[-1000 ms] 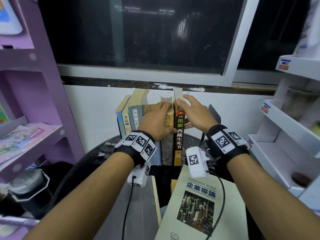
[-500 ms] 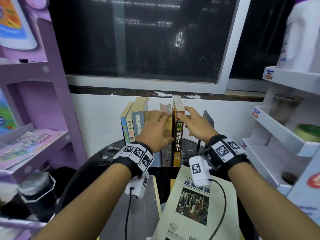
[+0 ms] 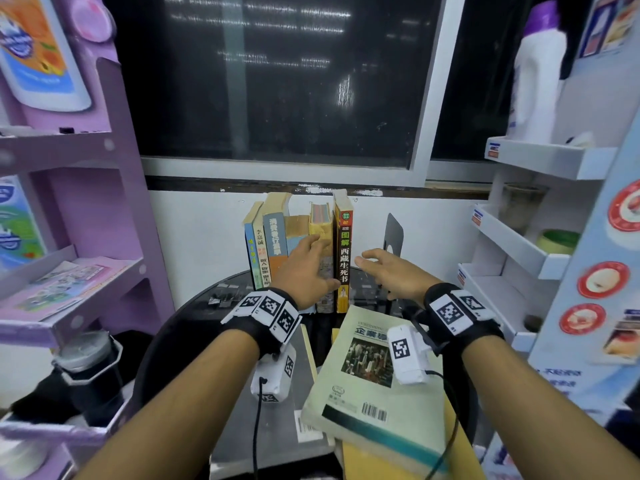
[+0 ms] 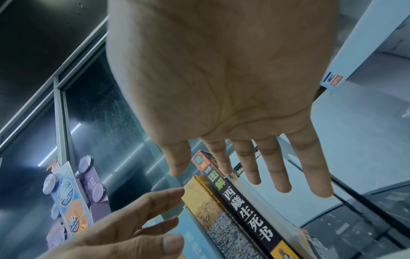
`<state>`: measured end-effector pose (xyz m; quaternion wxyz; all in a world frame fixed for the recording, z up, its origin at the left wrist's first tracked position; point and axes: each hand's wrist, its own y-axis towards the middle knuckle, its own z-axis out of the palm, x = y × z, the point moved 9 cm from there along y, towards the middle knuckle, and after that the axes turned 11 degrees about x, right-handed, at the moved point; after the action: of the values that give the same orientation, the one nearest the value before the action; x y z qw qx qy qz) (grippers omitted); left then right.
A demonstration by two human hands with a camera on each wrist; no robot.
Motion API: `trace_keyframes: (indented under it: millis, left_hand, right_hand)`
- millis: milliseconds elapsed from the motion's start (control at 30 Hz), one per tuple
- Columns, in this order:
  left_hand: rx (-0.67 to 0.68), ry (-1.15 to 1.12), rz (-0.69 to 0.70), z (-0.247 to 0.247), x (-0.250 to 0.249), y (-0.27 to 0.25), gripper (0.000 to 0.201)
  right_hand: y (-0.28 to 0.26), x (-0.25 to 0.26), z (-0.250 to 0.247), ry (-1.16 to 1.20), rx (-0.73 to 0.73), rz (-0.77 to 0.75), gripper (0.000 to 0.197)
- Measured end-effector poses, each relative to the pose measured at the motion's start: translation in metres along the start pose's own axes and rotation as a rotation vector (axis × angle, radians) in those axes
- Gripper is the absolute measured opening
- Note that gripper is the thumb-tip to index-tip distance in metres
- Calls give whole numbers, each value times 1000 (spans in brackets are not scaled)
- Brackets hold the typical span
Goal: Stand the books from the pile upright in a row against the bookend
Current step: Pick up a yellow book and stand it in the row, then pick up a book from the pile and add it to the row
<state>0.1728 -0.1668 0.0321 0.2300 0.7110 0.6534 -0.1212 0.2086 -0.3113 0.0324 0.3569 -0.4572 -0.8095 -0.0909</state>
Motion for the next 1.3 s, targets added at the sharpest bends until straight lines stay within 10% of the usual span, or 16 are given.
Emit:
trace_keyframes:
  millis: [533, 1300]
  left_hand:
    - [494, -138, -274, 78, -8, -34, 79]
    - [676, -106, -388, 113, -7, -48, 59]
  right_hand:
    - [-77, -90, 2, -46, 30, 296, 64]
    - [-58, -147, 31, 51, 76, 409, 81]
